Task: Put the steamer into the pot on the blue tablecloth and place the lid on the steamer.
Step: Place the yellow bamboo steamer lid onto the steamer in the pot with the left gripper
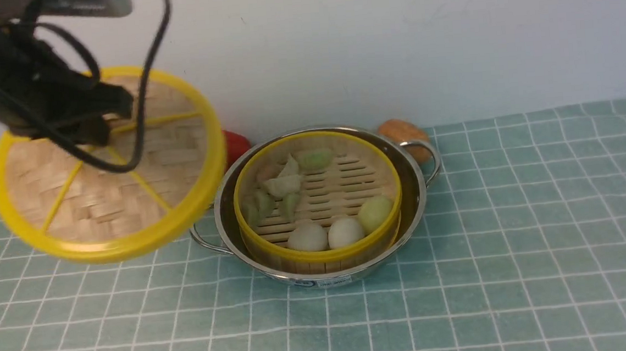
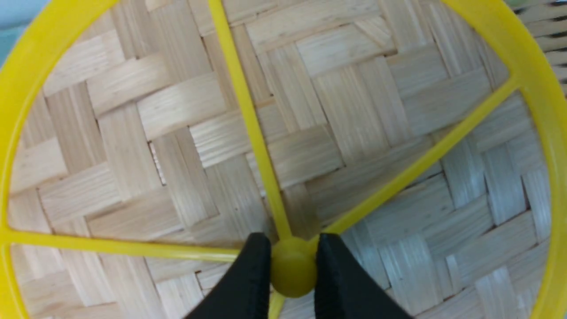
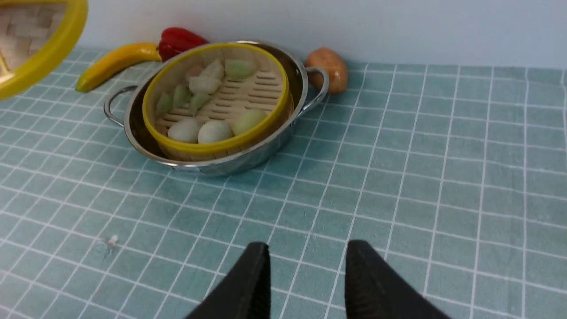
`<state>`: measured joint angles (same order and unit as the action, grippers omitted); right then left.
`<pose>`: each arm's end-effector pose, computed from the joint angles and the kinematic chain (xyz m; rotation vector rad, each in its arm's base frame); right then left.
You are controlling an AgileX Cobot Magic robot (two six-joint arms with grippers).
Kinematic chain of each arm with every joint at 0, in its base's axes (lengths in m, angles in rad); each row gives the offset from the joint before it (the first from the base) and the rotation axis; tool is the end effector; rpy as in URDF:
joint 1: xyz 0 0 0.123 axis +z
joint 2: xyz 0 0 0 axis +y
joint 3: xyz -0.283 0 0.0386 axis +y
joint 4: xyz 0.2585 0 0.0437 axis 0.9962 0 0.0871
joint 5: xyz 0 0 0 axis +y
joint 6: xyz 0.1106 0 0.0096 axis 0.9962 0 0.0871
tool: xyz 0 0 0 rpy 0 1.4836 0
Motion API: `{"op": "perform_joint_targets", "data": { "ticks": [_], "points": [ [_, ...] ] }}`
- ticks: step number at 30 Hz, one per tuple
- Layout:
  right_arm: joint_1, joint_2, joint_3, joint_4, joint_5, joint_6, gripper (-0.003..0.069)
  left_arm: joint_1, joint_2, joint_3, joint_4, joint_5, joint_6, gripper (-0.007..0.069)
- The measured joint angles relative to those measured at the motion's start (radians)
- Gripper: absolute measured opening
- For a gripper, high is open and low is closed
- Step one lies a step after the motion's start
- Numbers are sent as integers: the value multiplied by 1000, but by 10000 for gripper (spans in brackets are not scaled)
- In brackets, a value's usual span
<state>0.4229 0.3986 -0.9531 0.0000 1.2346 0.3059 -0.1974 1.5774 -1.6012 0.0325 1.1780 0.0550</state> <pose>0.0392 0.0176 0.3796 -0.1283 2.1901 0.4160 0.3452 -0.0656 0.3584 0.3380 2.6150 -0.0046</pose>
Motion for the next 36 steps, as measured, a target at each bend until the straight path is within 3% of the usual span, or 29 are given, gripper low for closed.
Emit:
{"op": "perform_joint_targets", "data": {
  "ticks": [6, 10, 20, 36],
  "points": [
    [0, 0, 5, 0, 0, 22, 255, -233, 247, -118, 55, -4, 9, 116],
    [0, -2, 5, 18, 0, 46, 255, -312, 393, -214, 127, -4, 8, 116],
    [0, -2, 5, 51, 0, 52, 255, -322, 512, -400, 112, -4, 10, 116],
    [0, -2, 5, 72, 0, 53, 253, -322, 574, -410, 90, -54, 17, 116]
  ]
}}
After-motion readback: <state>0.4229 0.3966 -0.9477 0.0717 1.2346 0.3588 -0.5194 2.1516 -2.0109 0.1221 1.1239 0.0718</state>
